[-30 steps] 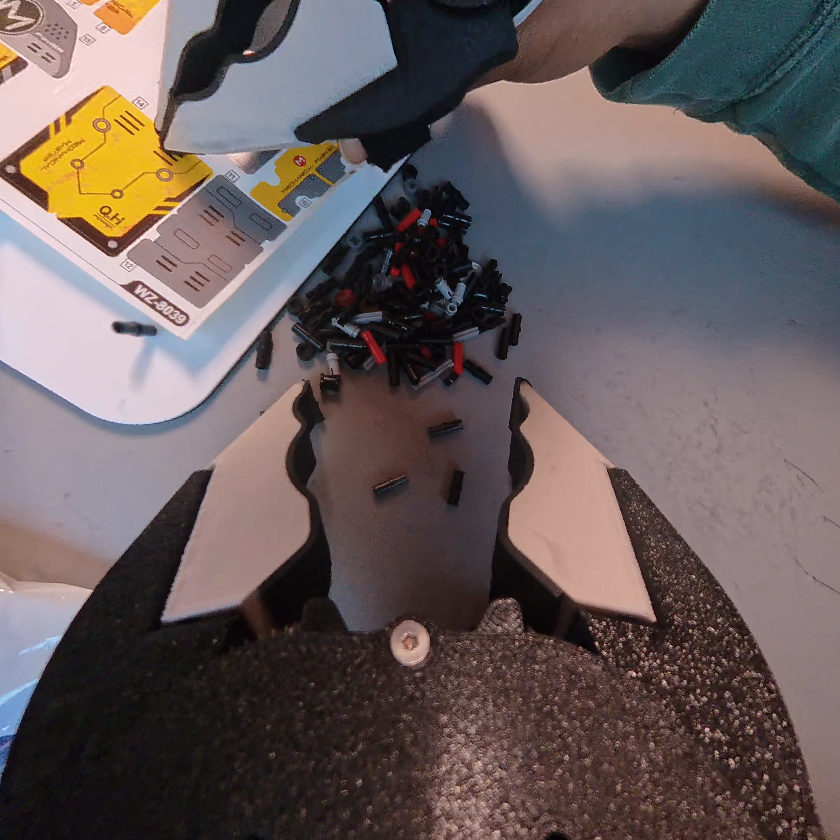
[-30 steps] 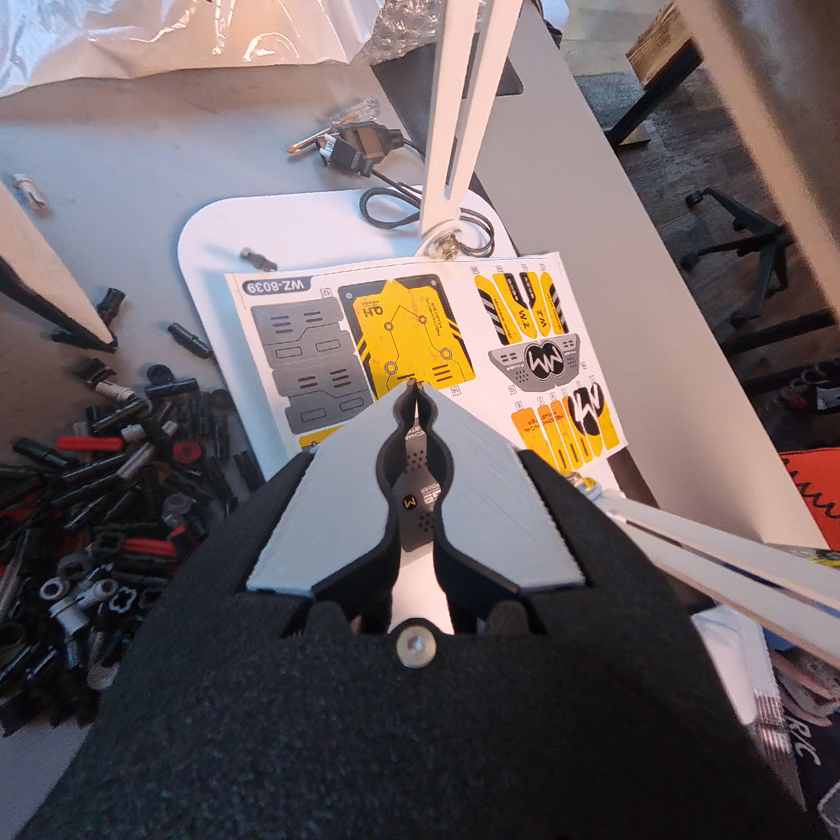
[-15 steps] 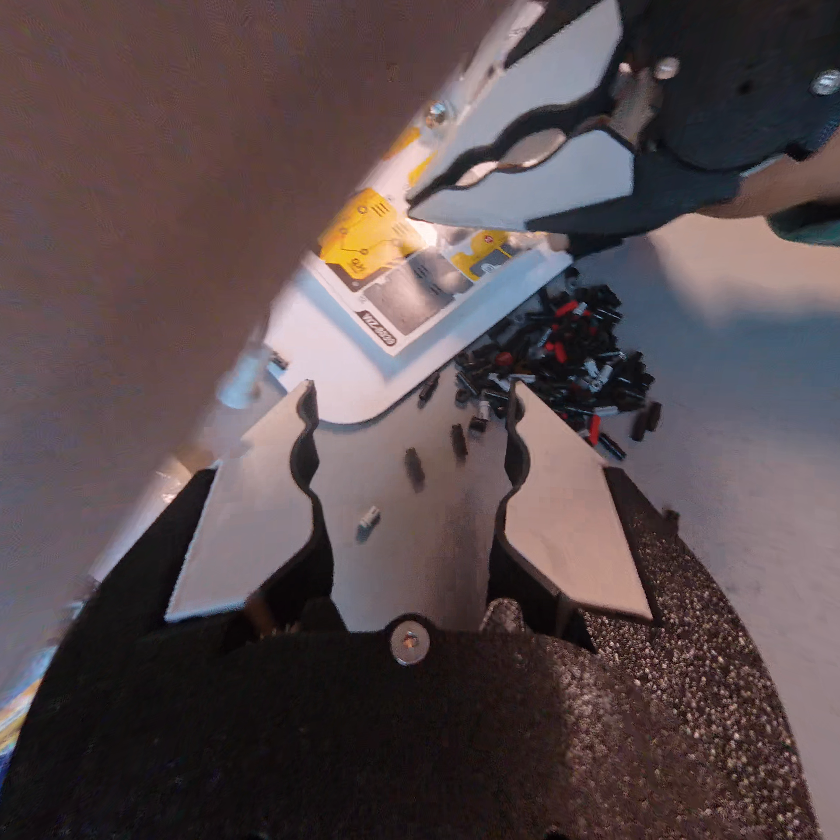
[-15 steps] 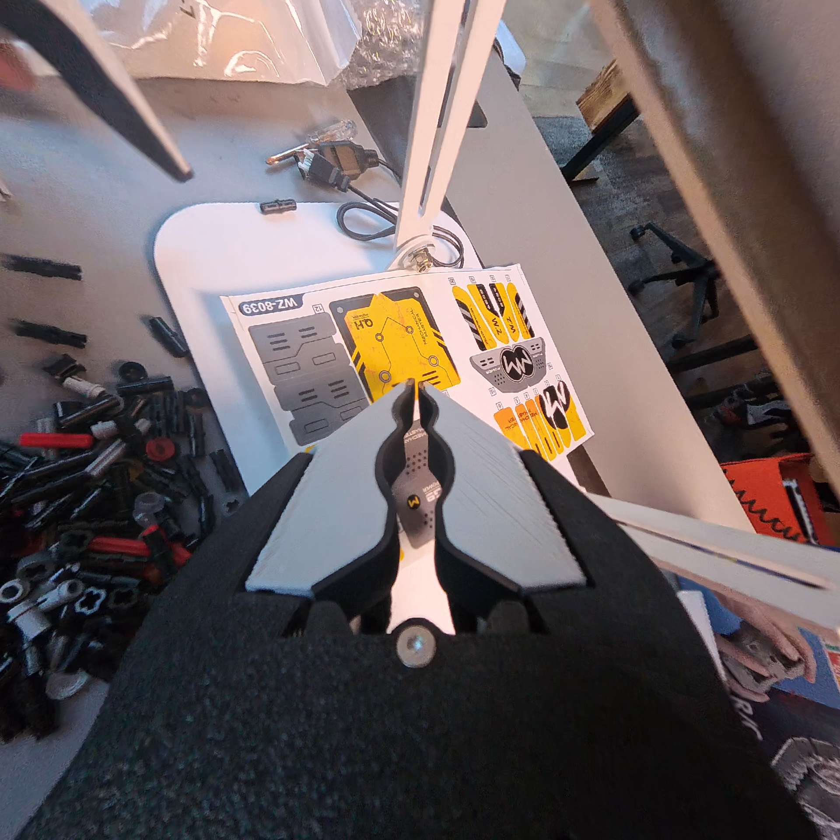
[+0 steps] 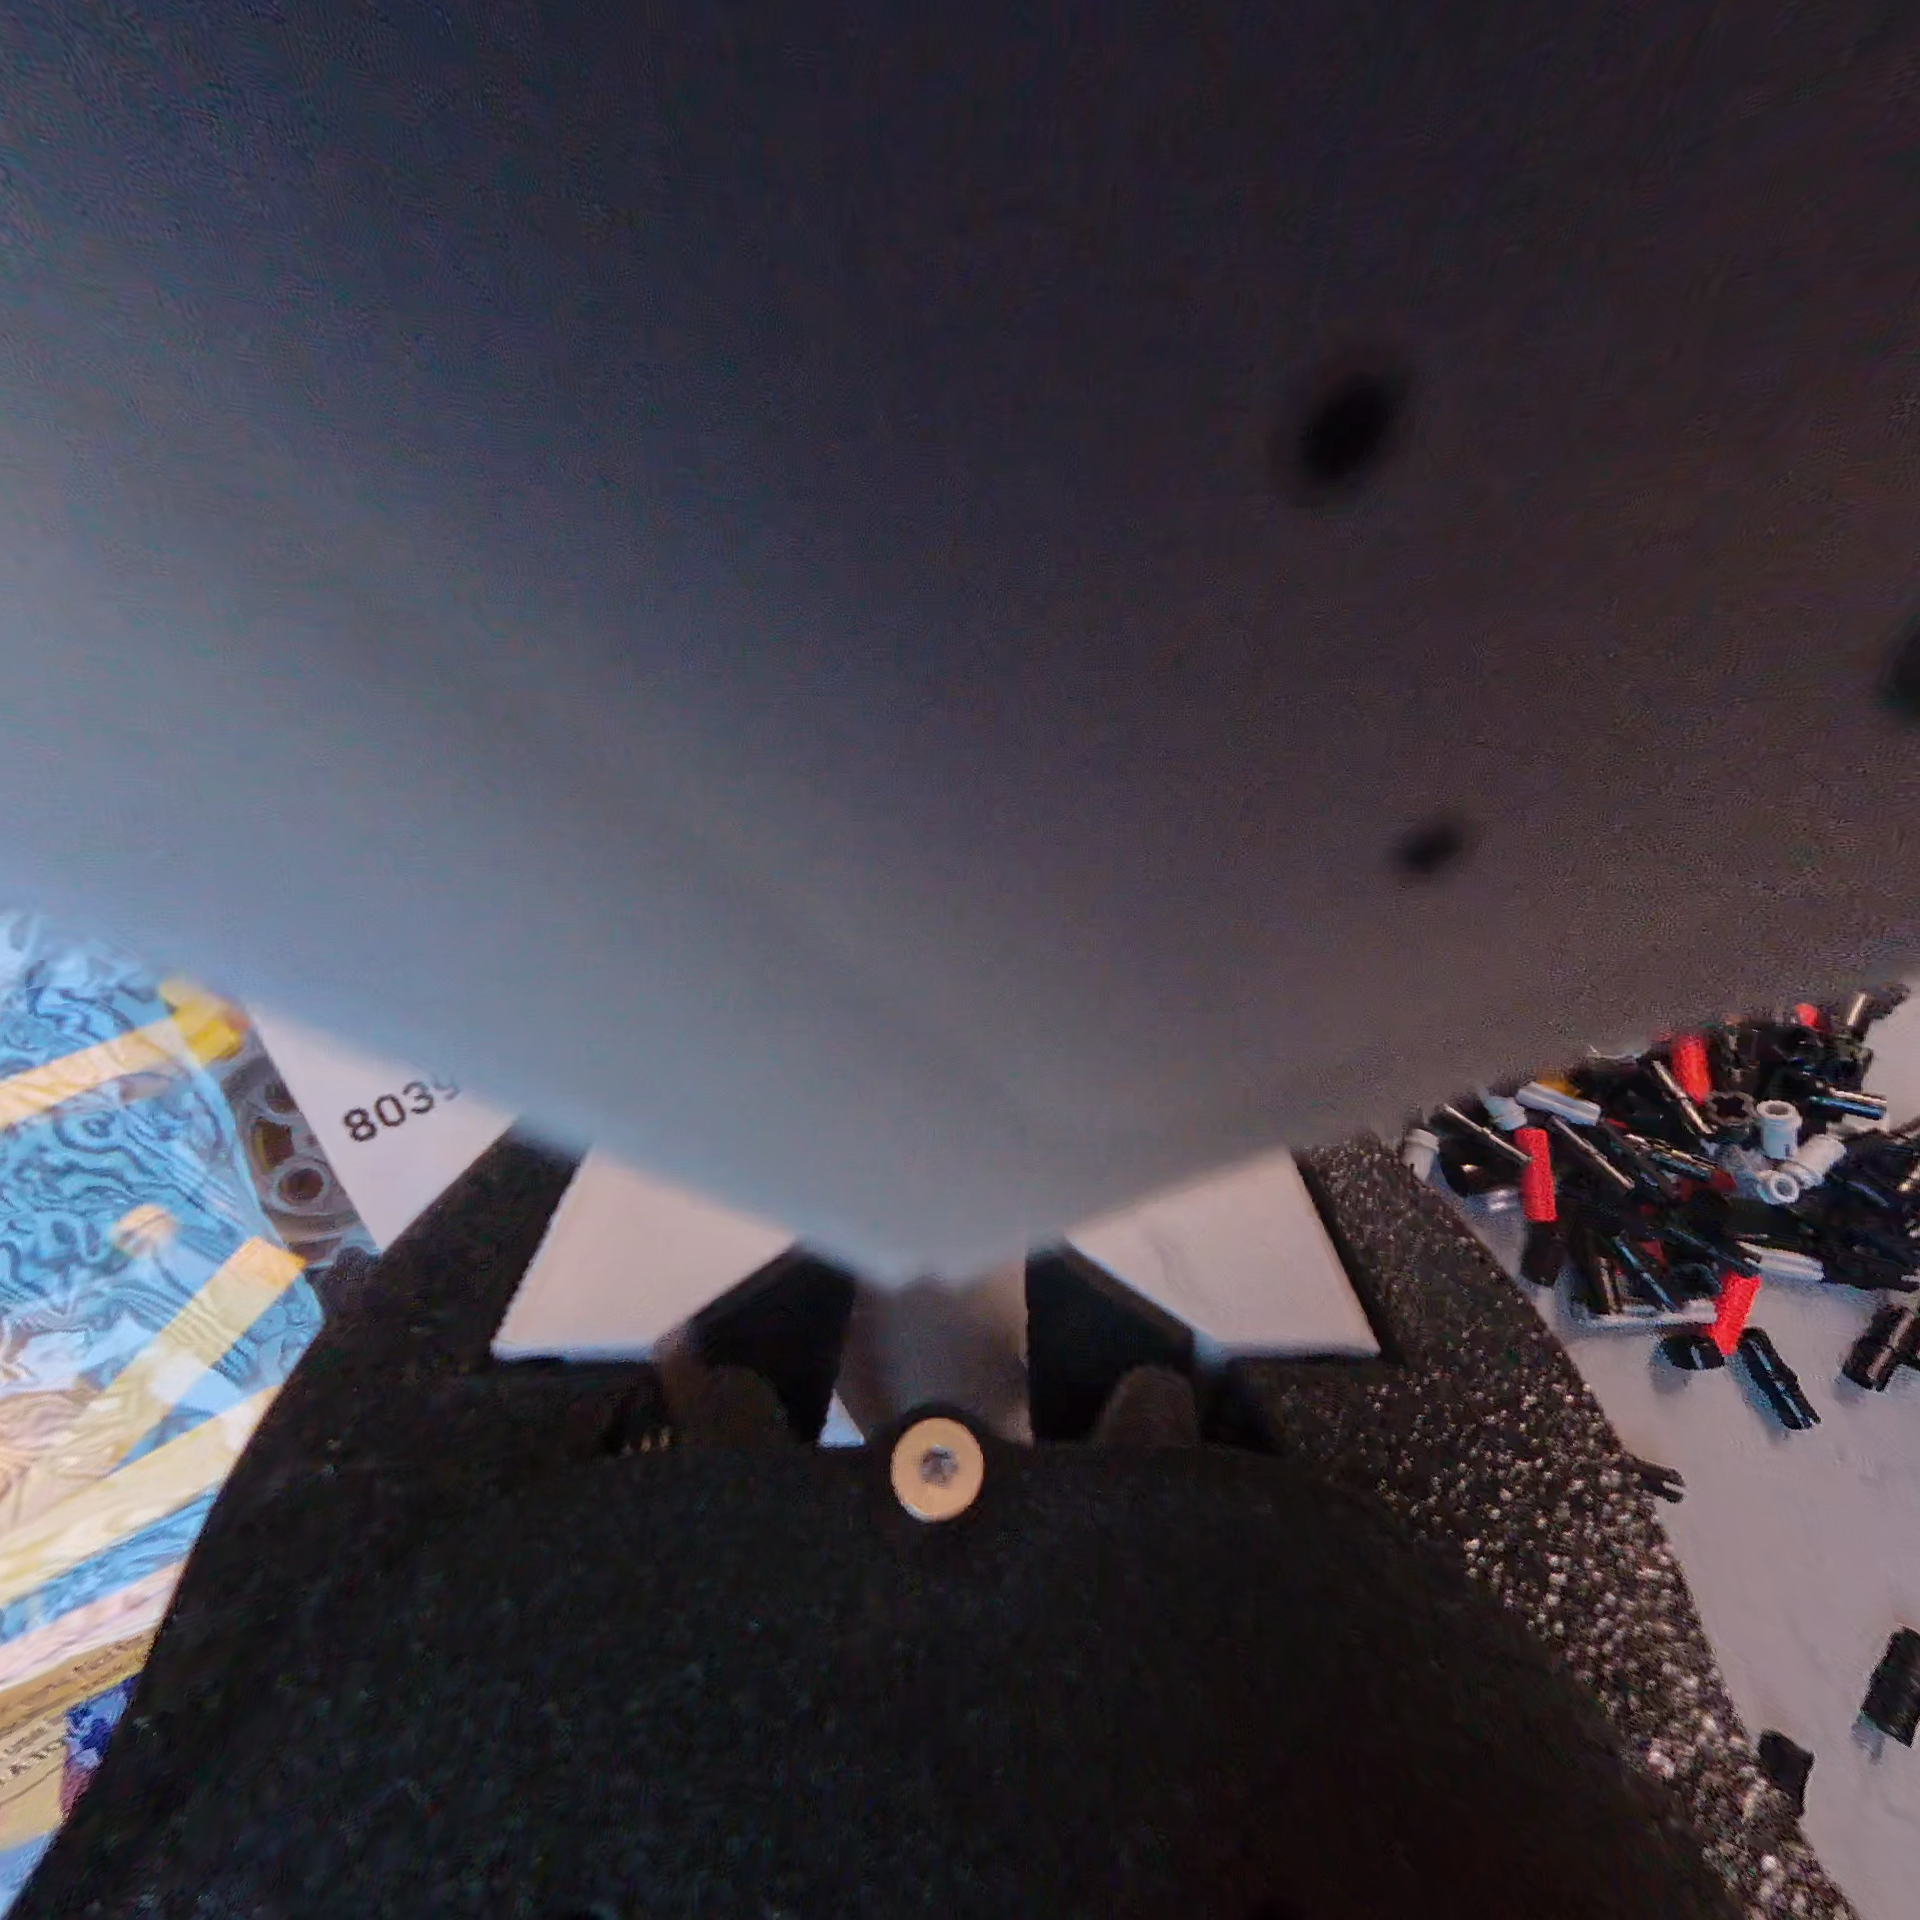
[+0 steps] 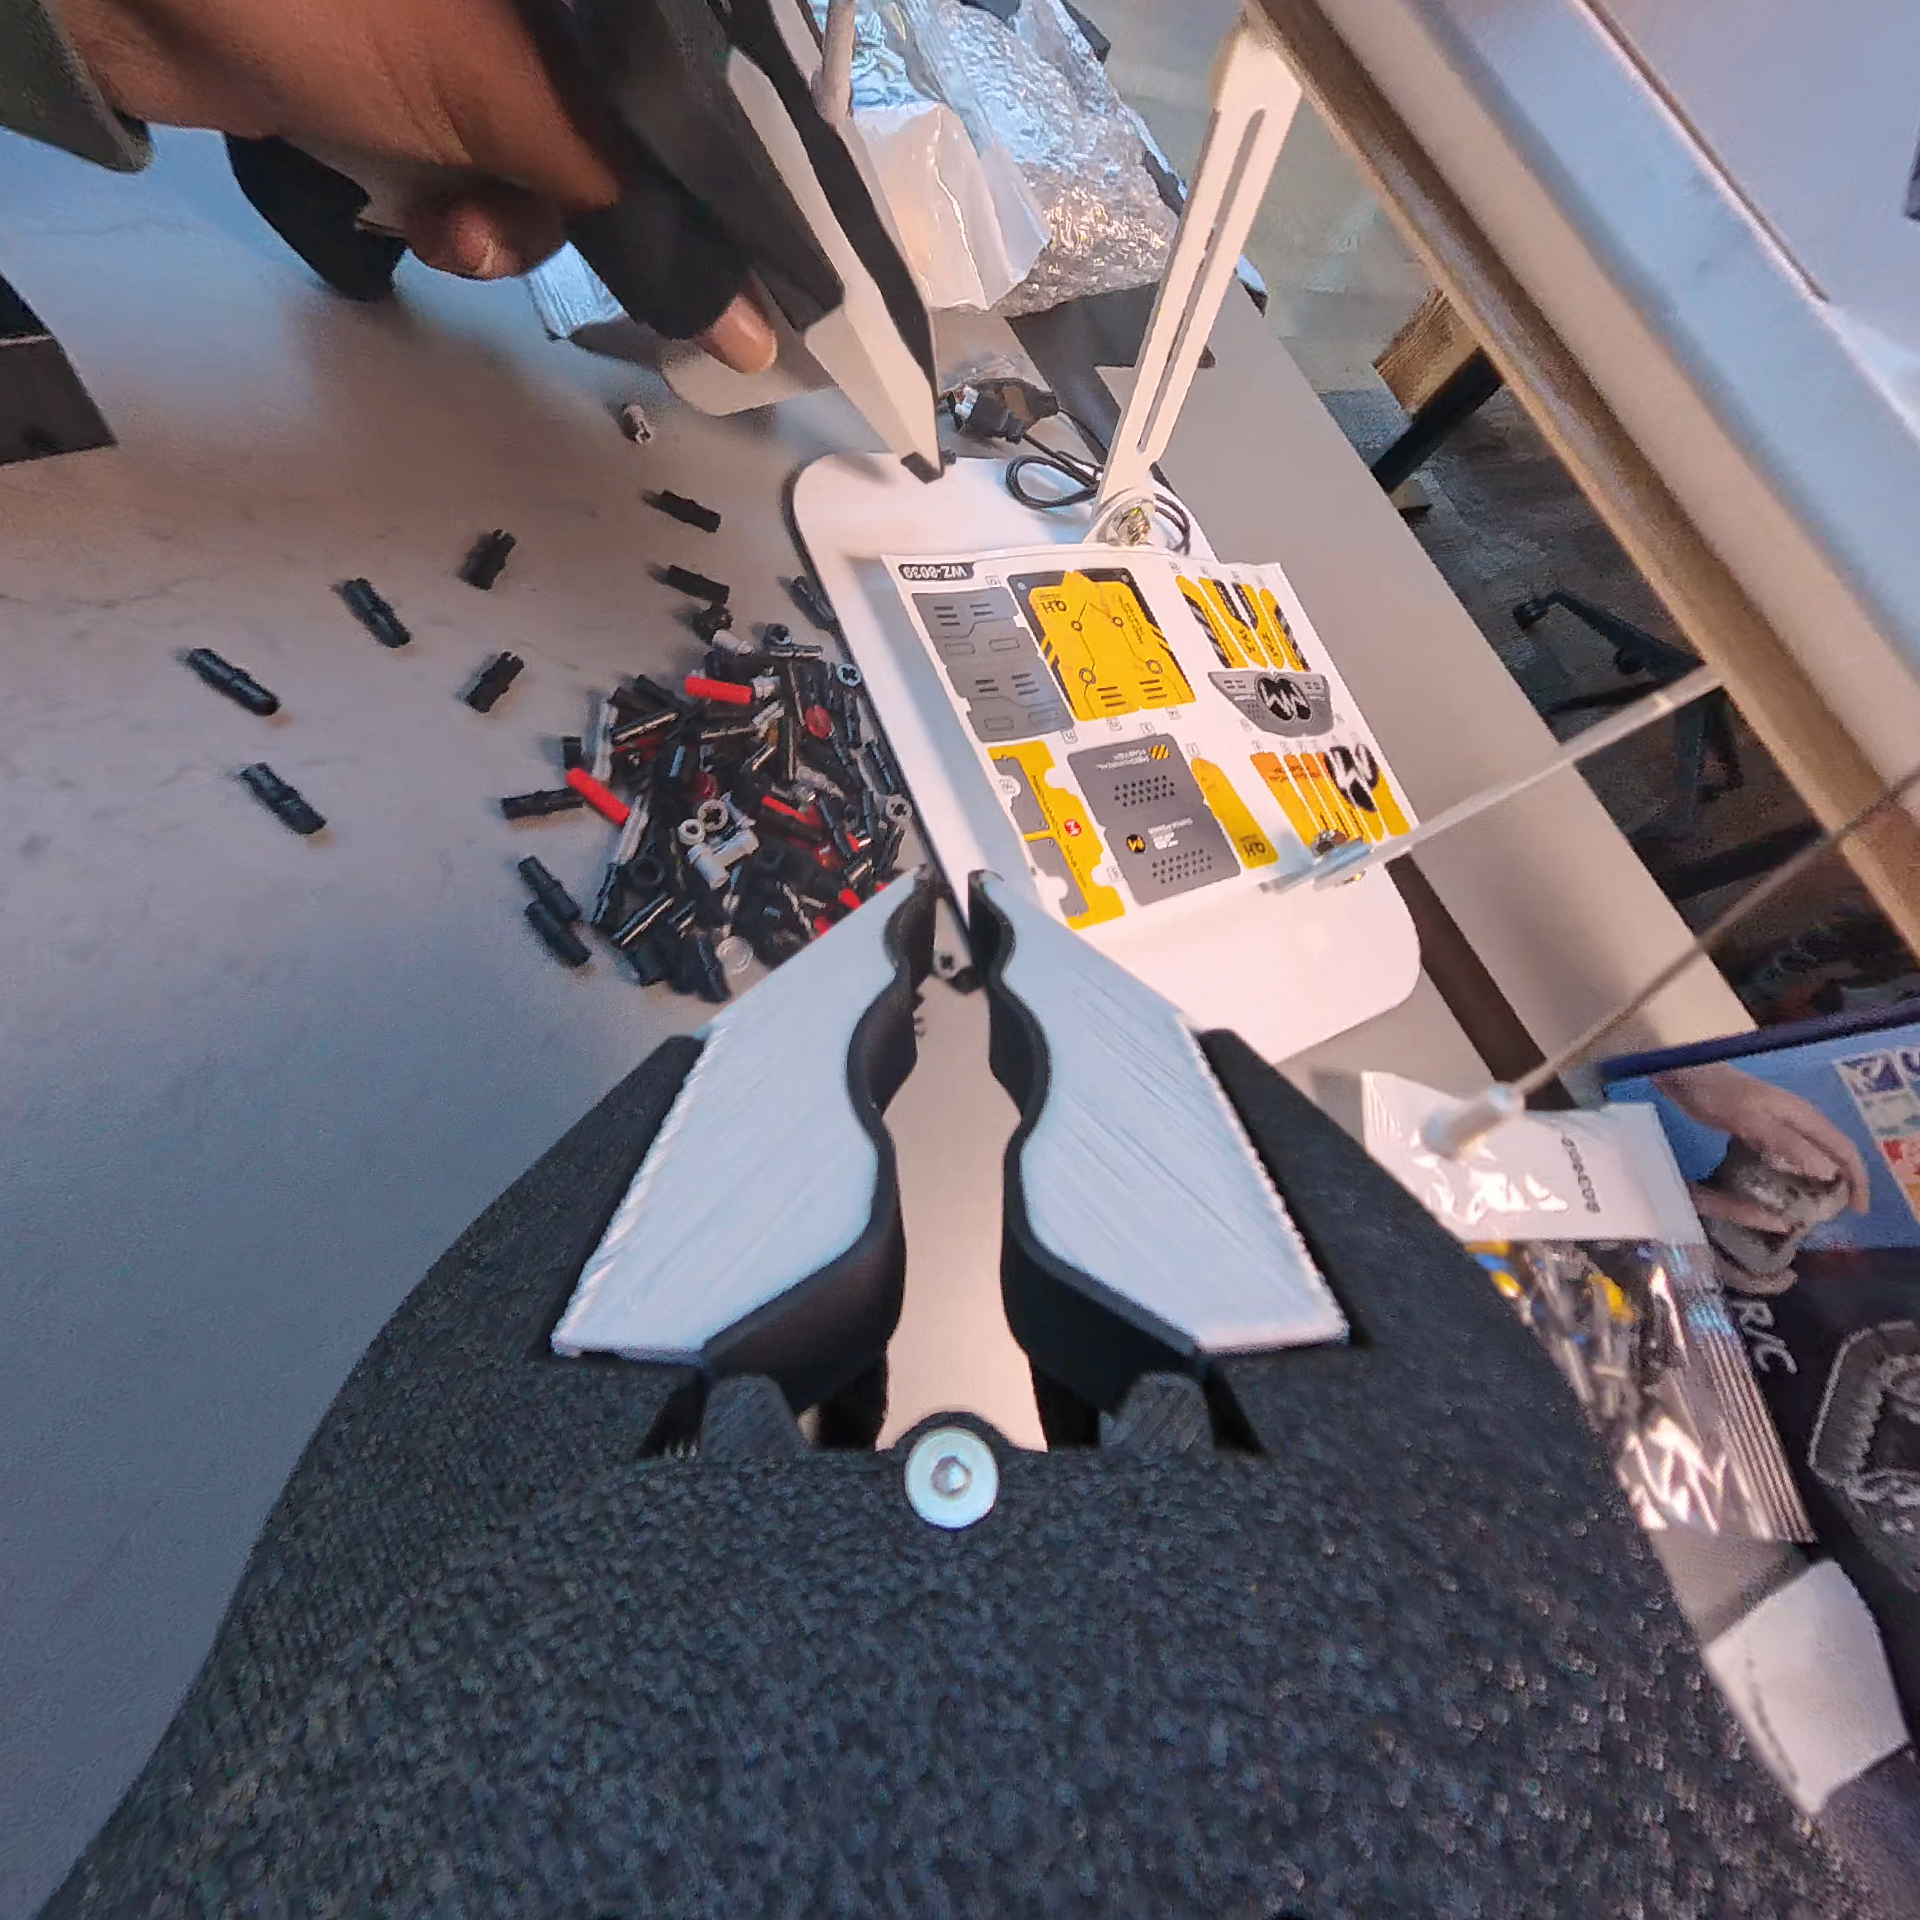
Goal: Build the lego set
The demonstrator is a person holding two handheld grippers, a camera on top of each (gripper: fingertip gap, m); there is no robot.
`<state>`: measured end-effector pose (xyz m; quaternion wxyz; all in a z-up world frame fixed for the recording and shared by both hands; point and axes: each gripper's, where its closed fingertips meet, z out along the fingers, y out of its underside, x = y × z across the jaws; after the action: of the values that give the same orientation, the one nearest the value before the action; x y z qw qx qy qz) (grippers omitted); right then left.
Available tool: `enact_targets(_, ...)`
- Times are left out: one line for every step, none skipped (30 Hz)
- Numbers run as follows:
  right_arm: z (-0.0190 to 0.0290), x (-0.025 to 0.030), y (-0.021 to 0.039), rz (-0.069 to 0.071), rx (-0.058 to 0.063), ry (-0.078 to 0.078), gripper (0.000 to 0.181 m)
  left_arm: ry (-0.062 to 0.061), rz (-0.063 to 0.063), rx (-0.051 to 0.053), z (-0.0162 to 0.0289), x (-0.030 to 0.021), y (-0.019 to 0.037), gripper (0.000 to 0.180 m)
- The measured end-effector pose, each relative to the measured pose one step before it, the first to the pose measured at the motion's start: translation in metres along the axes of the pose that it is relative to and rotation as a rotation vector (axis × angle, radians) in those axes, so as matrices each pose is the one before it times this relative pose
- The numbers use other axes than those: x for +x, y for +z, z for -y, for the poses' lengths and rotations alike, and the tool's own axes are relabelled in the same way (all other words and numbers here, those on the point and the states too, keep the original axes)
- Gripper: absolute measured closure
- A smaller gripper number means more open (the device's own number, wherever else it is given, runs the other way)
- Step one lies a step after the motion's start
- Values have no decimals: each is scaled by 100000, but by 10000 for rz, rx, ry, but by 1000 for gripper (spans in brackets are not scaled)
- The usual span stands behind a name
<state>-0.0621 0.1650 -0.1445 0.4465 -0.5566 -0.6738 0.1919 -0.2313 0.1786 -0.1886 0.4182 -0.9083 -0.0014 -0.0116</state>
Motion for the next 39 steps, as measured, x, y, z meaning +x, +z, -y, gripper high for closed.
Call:
enact_targets(-283, -136, -655, 24, 38, 129, 177, 21, 32, -251, -279, -19, 287, 153)
enact_targets(-259, -42, -614, -16, 35, 90, 177, 17, 83, -165, -155, -93, 219, 154)
enact_targets(-201, 9, -559, -38, 42, 69, 177, 6, 79, -126, -108, -116, 174, 155)
enact_targets(-152, 38, -522, -34, 53, 75, 177, -11, 51, -44, 6, -113, 112, 158)
enact_targets(-115, 55, -479, -26, 63, 94, 177, -24, 23, 6, 79, -104, 77, 162)
enact_targets(-96, 56, -414, -23, 65, 103, 177, -44, 7, -3, 45, -108, 63, 166)
enact_targets(-87, 44, -356, -17, 52, 98, 178, -50, 5, -3, 46, -100, 49, 169)
enact_targets(-97, 23, -284, -8, 48, 82, 178, -18, -7, -5, 29, -57, 47, 174)
enact_targets(-119, -25, -223, 2, 27, 61, 178, 17, -8, -5, 20, 0, 39, 175)
enact_targets(-124, -9, -158, -12, 8, 31, 178, 28, 4, -2, 18, 5, 20, 175)
enact_targets(-130, -25, -114, -8, -2, 0, 178, 20, -1, 0, 0, 17, -14, 175)
enact_targets(-106, -48, -101, -2, 3, -20, 178, 19, -13, 6, -19, 44, -39, 175)
enact_targets(-59, -24, -117, -10, 11, -34, 178, 26, -14, 36, -18, 49, -118, 175)
enact_targets(-54, 22, -146, -35, 16, -24, 179, 8, -40, 33, -84, 109, -199, 175)
enact_targets(-44, 46, -170, -30, 25, 5, 179, -16, -86, -11, -215, 159, -261, 175)
enact_targets(-66, 67, -198, -22, 18, 40, 179, -17, -81, -23, -300, 135, -341, 175)
enact_targets(-64, 77, -225, -26, 29, 57, 179, -7, -60, 8, -312, 133, -461, 175)
enact_targets(-94, 96, -233, -26, 26, 69, 179, -3, -69, 46, -283, 198, -589, 175)
enact_targets(-121, 77, -239, -24, 19, 73, 179, 17, -73, 66, -271, 278, -709, 175)
enact_targets(-115, 86, -261, -33, 22, 74, 179, 45, -59, 105, -208, 341, -821, 175)
enact_targets(-94, 71, -275, -41, 32, 50, 179, 65, -68, 134, -167, 420, -899, 175)
enact_targets(-81, 58, -284, -46, 35, 26, 179, 113, -83, 103, -180, 537, -930, 175)
enact_targets(-98, 48, -267, -42, 17, 26, 179, 193, -89, 76, -199, 683, -951, 175)
enact_targets(-141, 45, -207, -25, -17, 26, 179, 234, -121, 66, -196, 862, -937, 175)
enact_targets(-182, 39, -134, -22, -38, 21, 179, 233, -166, 53, -218, 1039, -862, 175)
enact_targets(-171, 8, -81, -8, -37, 20, 179, 259, -266, 48, -200, 1292, -729, 175)
enact_targets(-169, -68, -15, 37, -47, 44, 179, 337, -316, 53, -150, 1497, -557, 175)
enact_targets(-107, -128, 35, 56, -34, 58, 179, 381, -192, -50, -229, 1374, -331, 175)
enact_targets(-41, -176, 74, 69, -17, 42, 179, 381, -126, -161, -326, 1248, -94, 175)
enact_targets(-1, -204, 115, 71, -25, 30, 178, 322, -143, -156, -235, 1193, 98, 175)
enact_targets(34, -224, 157, 68, -27, 15, 178, 237, -125, -91, -110, 1051, 260, 175)
enact_targets(56, -214, 168, 56, -26, 15, 177, 193, -113, -95, -78, 906, 386, 175)
enact_targets(61, -211, 135, 44, -30, 19, 177, 210, -85, -182, -184, 707, 442, 175)
enact_targets(127, -174, 61, 14, 4, 6, 176, 301, 71, -269, -259, 330, 408, 175)
enact_targets(161, -72, -6, -27, 32, 3, 176, 255, 123, -150, -54, 136, 247, 172)
enact_targets(123, 63, -56, -85, 19, 10, 175, 60, -5, 58, 258, 199, 53, 167)
enact_targets(121, 227, -89, -142, 19, 23, 175, -76, -130, 152, 387, 266, -128, 163)
enact_targets(158, 358, -107, -173, 42, 50, 174, -98, -117, 190, 434, 171, -248, 158)
enact_targets(351, 626, -100, -272, 128, 91, 171, -82, -31, 213, 442, -18, -324, 155)
